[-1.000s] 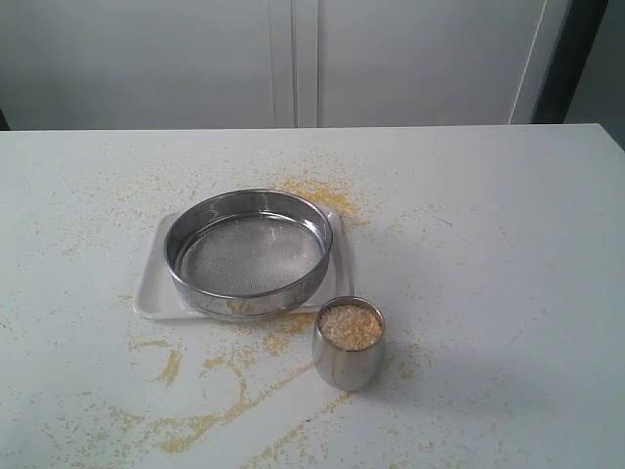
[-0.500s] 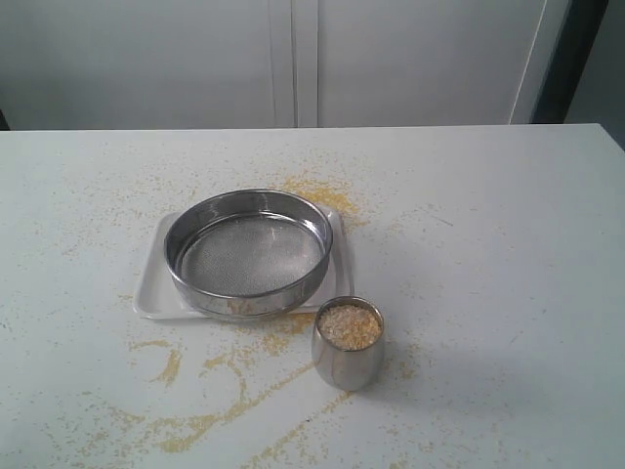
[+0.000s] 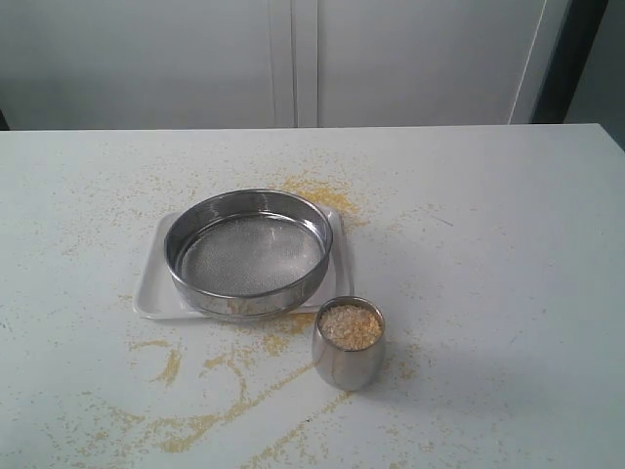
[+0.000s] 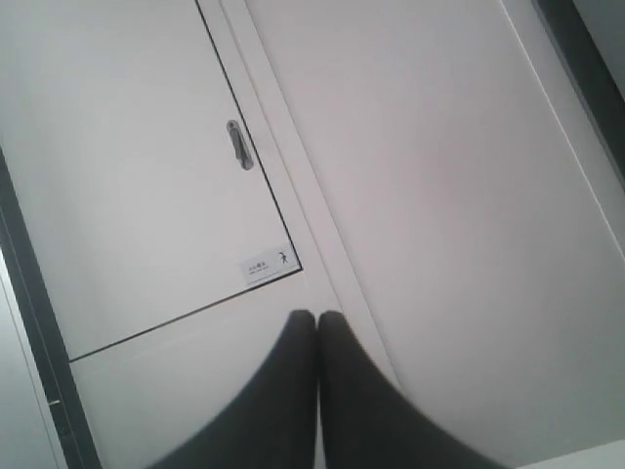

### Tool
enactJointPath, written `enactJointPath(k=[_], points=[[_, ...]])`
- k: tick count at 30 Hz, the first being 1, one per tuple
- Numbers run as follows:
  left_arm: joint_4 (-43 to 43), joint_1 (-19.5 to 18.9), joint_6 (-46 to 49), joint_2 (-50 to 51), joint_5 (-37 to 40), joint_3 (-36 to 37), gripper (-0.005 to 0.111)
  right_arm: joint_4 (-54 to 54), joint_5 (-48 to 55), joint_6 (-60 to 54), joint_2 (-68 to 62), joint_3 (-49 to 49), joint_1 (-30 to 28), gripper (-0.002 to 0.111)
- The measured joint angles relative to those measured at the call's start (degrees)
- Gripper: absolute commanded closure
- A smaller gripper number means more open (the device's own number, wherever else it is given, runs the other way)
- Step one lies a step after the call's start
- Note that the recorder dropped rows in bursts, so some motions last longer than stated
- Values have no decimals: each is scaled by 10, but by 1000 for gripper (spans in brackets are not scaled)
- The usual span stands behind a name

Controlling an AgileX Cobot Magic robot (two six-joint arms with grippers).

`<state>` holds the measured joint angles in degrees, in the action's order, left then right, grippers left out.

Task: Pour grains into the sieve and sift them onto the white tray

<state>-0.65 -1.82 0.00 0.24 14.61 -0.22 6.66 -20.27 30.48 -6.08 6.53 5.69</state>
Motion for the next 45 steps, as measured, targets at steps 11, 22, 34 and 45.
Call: enactJointPath(k=[11,22,34,45], points=[[0,0,0,0,0,0,107,60,-30,-22,-186,88,0,108],[0,0,0,0,0,0,107,203,-83,47,-340,149,0,108],[0,0,0,0,0,0,107,419,-214,159,-470,162,16,108],[0,0,0,0,0,0,107,503,-298,149,-572,162,64,95]])
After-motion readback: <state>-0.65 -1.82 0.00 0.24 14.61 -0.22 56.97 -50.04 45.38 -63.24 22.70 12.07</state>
